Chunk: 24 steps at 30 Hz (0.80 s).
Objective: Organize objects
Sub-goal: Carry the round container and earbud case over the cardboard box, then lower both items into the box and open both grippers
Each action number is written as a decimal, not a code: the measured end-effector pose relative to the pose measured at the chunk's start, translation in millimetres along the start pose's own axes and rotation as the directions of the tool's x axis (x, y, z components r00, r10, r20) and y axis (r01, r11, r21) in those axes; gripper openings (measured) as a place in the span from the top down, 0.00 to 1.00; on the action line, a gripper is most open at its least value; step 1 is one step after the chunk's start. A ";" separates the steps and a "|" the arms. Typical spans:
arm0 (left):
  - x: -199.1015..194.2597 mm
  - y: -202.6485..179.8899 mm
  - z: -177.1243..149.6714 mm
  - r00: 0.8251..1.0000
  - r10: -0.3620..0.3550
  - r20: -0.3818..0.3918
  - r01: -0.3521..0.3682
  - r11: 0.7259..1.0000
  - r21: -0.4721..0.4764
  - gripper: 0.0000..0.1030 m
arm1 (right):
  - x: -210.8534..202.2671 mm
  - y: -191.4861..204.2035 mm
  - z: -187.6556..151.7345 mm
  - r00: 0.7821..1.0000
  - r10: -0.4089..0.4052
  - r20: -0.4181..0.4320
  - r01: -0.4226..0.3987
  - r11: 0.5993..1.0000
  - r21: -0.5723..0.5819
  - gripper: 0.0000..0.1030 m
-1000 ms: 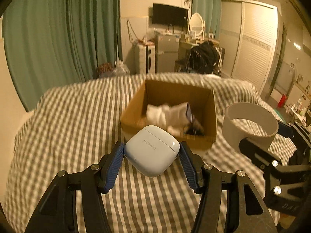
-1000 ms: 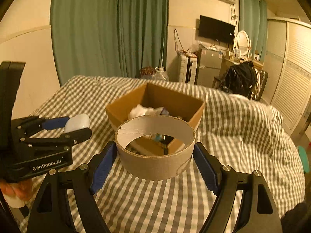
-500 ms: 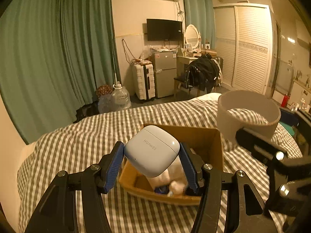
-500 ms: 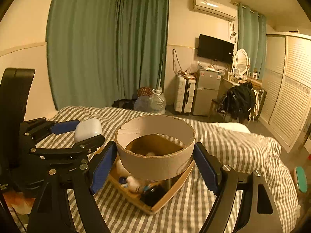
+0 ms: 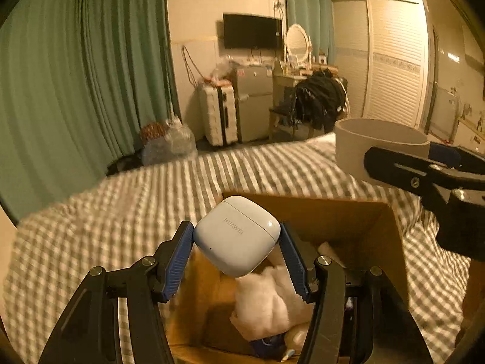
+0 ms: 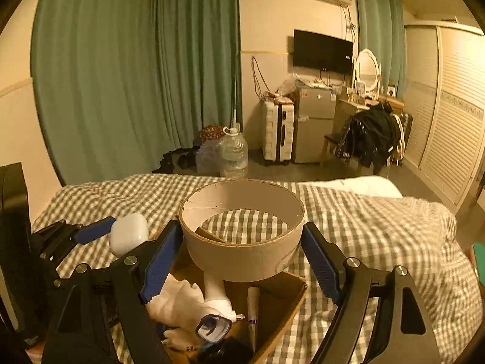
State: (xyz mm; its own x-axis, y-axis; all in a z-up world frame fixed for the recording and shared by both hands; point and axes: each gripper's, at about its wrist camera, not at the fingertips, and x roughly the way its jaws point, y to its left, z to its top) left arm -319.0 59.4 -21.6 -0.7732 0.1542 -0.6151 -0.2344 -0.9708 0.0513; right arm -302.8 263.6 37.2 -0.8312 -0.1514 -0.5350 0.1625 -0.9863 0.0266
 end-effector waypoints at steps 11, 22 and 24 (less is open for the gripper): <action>31.4 -5.0 -20.4 0.991 -0.088 -0.103 0.087 0.996 -0.014 0.42 | 55.4 -10.7 -41.2 0.986 0.052 -0.156 -0.043 0.998 0.056 0.22; 41.0 -18.0 -30.2 0.990 -0.085 -0.112 0.088 0.996 0.022 0.34 | 64.6 -12.6 -63.3 0.979 0.029 -0.202 -0.017 0.998 0.061 0.22; 38.3 -21.7 -30.8 0.994 -0.063 -0.087 0.066 0.997 0.040 0.22 | 64.1 -13.0 -65.0 0.978 0.037 -0.203 -0.023 0.997 0.070 0.22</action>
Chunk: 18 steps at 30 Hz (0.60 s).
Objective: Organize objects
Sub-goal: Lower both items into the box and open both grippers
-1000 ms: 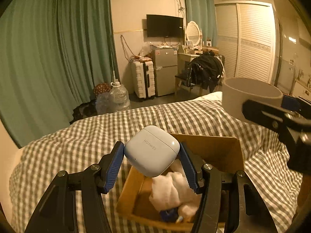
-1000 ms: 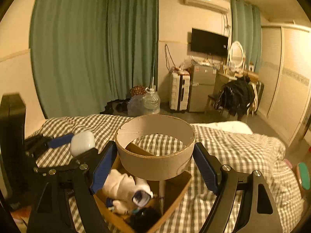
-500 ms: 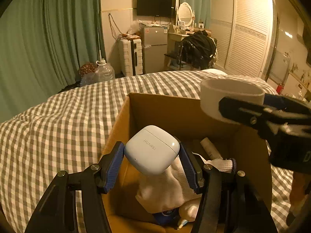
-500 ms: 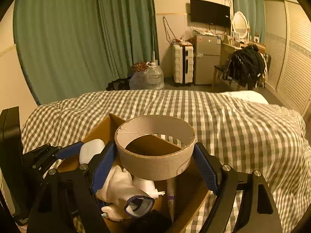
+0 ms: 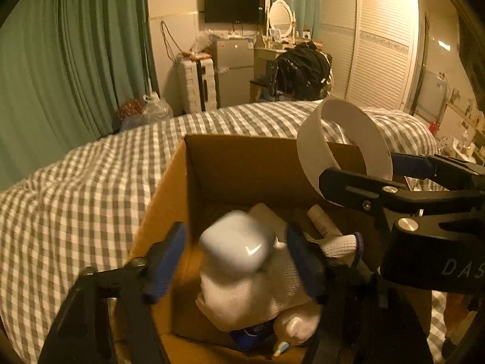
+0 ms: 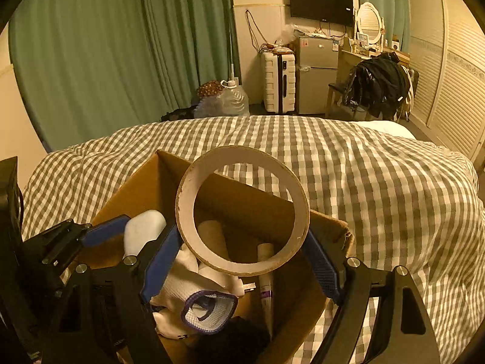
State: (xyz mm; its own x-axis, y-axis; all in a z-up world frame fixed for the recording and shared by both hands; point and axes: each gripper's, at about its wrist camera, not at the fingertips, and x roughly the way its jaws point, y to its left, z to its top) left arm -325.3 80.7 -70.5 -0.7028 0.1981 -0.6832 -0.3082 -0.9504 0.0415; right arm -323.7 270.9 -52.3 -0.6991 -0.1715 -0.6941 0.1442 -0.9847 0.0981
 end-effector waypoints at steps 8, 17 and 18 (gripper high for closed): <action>-16.9 -2.5 -3.7 0.999 0.003 0.049 -0.003 1.000 0.002 0.12 | -10.0 -5.4 0.7 0.999 0.006 0.044 -0.008 0.999 0.042 0.10; -75.3 -9.4 6.2 0.990 0.064 0.124 -0.061 0.998 -0.029 0.06 | -71.1 4.0 3.3 0.983 -0.042 0.178 0.031 0.998 0.061 0.10; -87.5 -10.5 8.6 0.987 0.067 0.145 -0.063 0.997 -0.032 0.06 | -82.5 5.4 4.1 0.978 -0.047 0.204 0.035 0.997 0.064 0.10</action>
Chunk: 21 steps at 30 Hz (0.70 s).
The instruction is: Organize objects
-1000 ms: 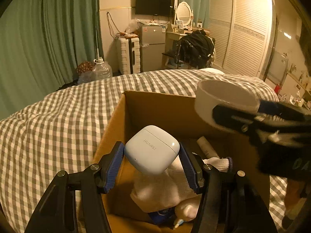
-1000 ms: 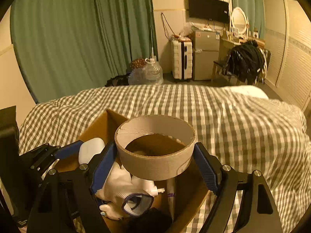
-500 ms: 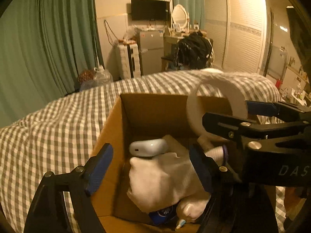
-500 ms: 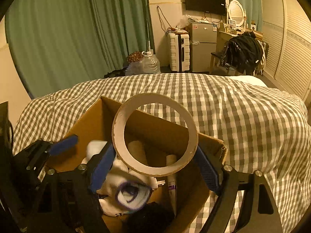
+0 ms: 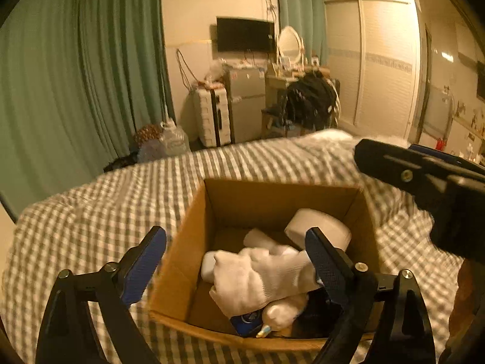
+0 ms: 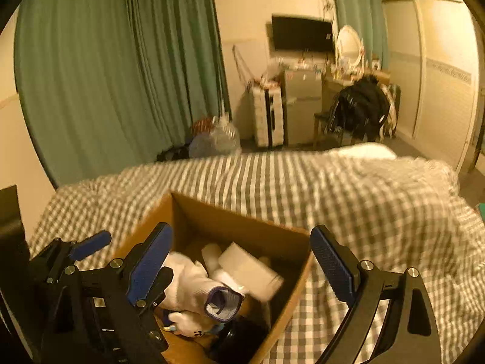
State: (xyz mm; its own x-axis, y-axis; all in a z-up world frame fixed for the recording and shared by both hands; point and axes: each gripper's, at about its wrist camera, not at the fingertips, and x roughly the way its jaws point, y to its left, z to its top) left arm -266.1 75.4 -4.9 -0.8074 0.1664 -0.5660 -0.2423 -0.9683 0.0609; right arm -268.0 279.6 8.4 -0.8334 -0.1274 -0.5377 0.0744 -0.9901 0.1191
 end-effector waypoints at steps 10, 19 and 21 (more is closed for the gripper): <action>-118.5 -5.5 43.5 0.976 0.087 0.197 -0.088 0.996 -0.005 0.00 | -131.8 16.1 44.0 0.972 -0.038 0.230 0.043 0.999 -0.017 0.03; -212.6 -3.6 60.3 0.931 0.131 0.340 -0.130 0.991 -0.027 0.00 | -225.7 29.6 54.8 0.926 -0.060 0.372 0.080 0.996 -0.040 0.01; -226.1 -2.3 55.7 0.924 0.133 0.358 -0.126 0.991 -0.044 0.00 | -240.6 29.7 50.2 0.918 -0.058 0.392 0.088 0.994 -0.058 0.01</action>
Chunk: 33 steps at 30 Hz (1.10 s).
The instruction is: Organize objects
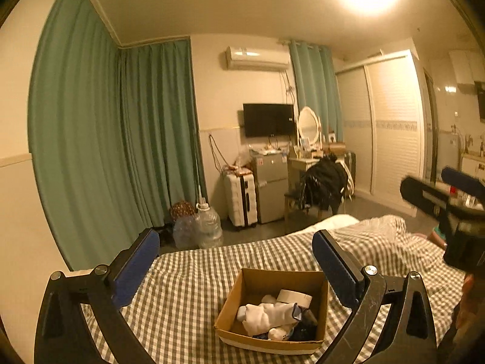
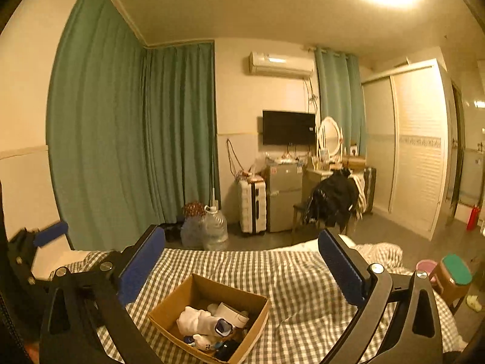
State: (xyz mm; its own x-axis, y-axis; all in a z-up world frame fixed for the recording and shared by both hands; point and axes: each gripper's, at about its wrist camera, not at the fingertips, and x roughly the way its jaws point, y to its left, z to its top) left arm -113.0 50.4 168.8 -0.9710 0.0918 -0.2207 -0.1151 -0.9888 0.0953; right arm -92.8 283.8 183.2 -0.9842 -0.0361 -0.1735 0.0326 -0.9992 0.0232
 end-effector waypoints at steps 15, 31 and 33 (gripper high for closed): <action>-27.2 8.4 -69.2 0.997 0.073 0.024 -0.070 0.993 -0.094 0.00 | -30.4 -7.1 -94.6 1.000 -0.029 -0.007 0.029 0.999 -0.033 0.01; 2.8 9.5 -181.5 0.984 0.148 -0.099 -0.153 0.987 -0.045 0.00 | -3.5 19.3 -198.1 0.997 -0.074 -0.035 0.069 0.989 -0.129 0.01; 3.4 8.7 -182.5 0.982 0.157 -0.101 -0.162 0.986 -0.037 0.00 | -4.6 18.4 -198.0 0.996 -0.077 -0.033 0.072 0.989 -0.126 0.01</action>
State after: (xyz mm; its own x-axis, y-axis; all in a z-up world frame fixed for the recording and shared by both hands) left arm -79.1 20.5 -8.3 -0.9510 -0.0771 -0.2994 0.0511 -0.9943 0.0936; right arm -53.1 262.3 -10.5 -0.9775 0.0405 -0.2069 -0.0171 -0.9934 -0.1137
